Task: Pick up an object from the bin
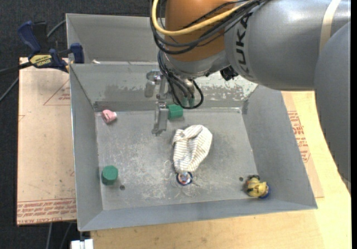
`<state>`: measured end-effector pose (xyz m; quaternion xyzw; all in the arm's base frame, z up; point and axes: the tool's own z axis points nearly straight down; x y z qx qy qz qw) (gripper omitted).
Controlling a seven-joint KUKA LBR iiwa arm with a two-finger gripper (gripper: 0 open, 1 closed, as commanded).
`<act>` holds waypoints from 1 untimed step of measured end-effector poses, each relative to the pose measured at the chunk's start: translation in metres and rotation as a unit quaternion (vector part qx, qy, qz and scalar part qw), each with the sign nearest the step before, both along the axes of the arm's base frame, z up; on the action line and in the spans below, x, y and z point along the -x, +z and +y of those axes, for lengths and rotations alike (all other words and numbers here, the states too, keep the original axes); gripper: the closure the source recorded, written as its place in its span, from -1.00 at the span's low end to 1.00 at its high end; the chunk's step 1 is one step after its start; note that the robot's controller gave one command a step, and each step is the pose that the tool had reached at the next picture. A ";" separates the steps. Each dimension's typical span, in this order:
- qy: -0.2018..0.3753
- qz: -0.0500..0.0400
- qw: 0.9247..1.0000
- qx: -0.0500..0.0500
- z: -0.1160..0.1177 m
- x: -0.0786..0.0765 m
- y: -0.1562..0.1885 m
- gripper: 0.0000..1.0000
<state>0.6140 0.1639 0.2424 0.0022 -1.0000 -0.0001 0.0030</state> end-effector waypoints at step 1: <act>-0.002 -0.004 1.000 -0.001 -0.001 -0.001 0.005 -1.00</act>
Offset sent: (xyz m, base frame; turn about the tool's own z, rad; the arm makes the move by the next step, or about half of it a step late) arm -0.0256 -0.0481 -0.0686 -0.0304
